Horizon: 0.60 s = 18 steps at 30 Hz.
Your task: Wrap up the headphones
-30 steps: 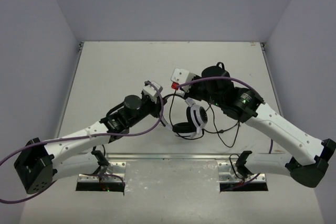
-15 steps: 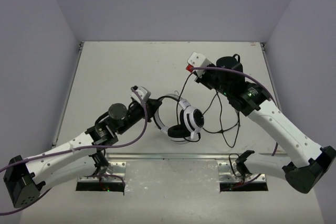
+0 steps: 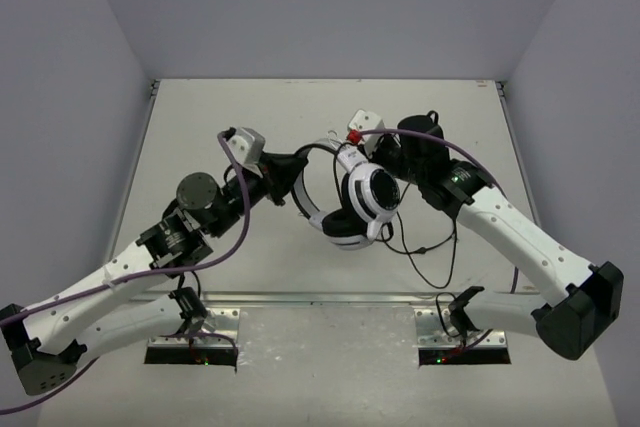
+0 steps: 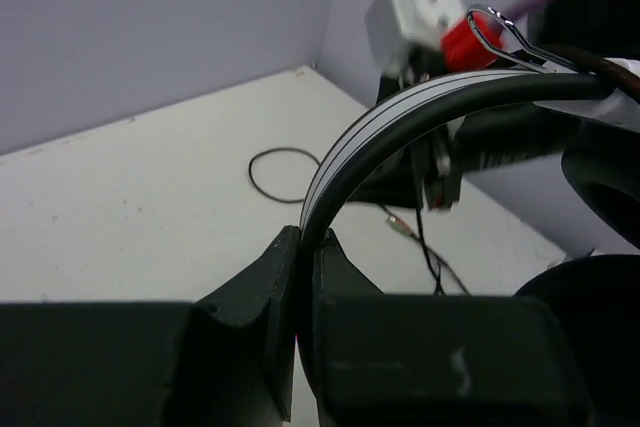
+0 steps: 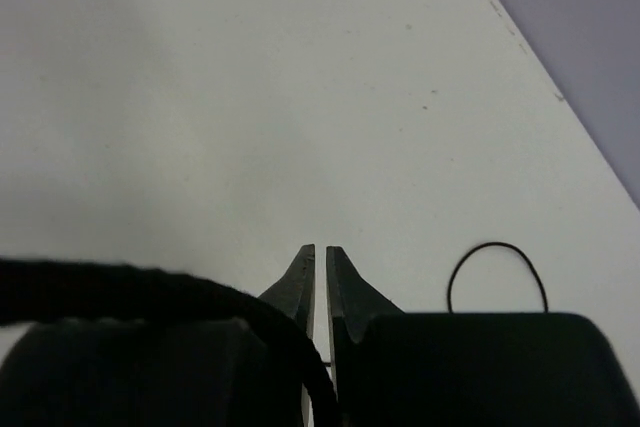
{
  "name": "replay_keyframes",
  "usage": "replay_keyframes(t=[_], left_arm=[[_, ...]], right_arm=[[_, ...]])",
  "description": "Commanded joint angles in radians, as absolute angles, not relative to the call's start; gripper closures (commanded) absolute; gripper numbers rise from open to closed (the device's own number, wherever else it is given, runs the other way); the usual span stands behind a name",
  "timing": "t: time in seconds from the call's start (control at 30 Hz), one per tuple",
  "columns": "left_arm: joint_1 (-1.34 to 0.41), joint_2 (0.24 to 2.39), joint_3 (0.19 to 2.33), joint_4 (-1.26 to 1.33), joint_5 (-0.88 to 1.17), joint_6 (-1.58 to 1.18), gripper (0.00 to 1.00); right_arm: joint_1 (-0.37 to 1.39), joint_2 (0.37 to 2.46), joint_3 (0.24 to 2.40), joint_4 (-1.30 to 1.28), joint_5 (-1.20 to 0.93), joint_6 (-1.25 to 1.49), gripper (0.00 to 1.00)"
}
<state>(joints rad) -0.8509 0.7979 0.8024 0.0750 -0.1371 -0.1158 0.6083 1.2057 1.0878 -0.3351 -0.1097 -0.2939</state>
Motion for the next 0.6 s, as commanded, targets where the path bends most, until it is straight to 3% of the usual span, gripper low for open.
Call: replay_keyframes(t=[0.0,0.13,0.23,0.37,0.47,0.57], left_arm=[[-0.859,0.784,0.974,0.219,-0.239,-0.247,1.0],[-0.859,0.799,1.074,0.224,-0.271,-0.304,1.0],[-0.859,0.816,1.126,0.242,-0.261,-0.343,1.0],[-0.859,0.807,1.141,0.27,-0.336,-0.414,1.0],[-0.859,0.813,1.167,0.244,-0.5,-0.466,1.0],[-0.859,0.895,1.308,0.137,-0.656,-0.485,1.0]], right_arm=[[0.595,1.183,1.042,-0.183,-0.225,-0.196,0.9],[0.562,1.154,0.956,-0.043,-0.351,-0.086,0.81],[0.54,1.14,0.878,0.17,-0.512,0.041,0.8],[0.538,1.198,0.861,0.348,-0.606,0.169,0.88],[0.54,1.232,0.812,0.432,-0.618,0.224,0.98],[0.538,1.244,0.746,0.483,-0.64,0.253,0.98]])
